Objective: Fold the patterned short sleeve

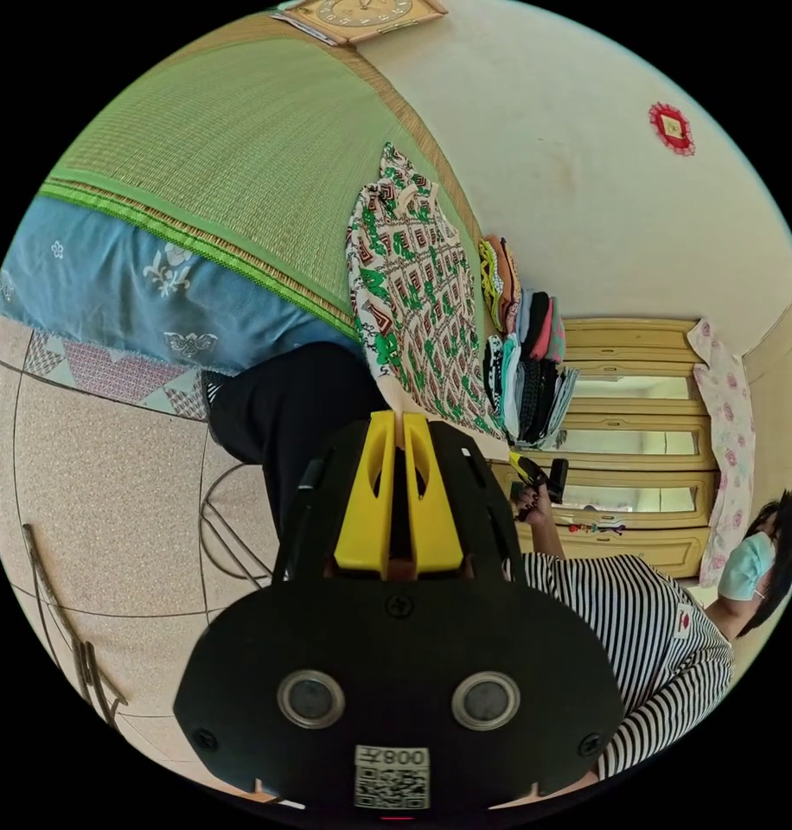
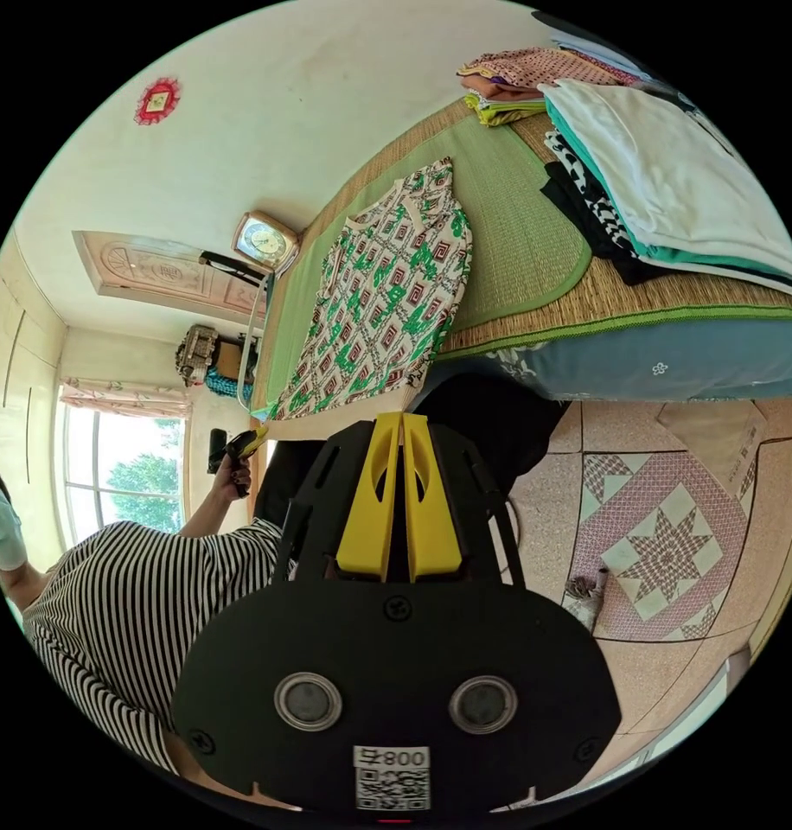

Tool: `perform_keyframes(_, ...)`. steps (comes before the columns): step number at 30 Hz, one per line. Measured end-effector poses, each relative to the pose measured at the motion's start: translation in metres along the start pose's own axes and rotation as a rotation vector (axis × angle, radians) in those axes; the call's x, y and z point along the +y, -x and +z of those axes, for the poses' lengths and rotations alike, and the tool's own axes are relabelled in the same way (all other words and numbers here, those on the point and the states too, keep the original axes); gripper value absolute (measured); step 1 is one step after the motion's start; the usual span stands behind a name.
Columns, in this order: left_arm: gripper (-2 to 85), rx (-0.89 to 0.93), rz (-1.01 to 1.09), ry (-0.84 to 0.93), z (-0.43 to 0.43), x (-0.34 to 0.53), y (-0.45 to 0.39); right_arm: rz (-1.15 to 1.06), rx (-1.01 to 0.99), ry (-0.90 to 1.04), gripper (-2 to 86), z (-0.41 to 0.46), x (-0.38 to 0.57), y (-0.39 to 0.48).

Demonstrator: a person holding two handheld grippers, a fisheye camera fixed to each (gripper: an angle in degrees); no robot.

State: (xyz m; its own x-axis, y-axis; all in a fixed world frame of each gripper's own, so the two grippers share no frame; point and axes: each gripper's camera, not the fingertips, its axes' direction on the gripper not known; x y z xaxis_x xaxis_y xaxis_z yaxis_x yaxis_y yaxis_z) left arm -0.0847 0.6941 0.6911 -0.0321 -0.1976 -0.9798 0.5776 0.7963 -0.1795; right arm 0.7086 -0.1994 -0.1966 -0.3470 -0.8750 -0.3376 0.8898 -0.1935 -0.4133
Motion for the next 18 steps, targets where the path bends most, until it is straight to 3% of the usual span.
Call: perform_keyframes(18, 1.3, 0.068, 0.022, -0.002, -0.053, 0.033, -0.04, -0.019, -0.045, 0.057, 0.1, -0.06, 0.049, 0.022)
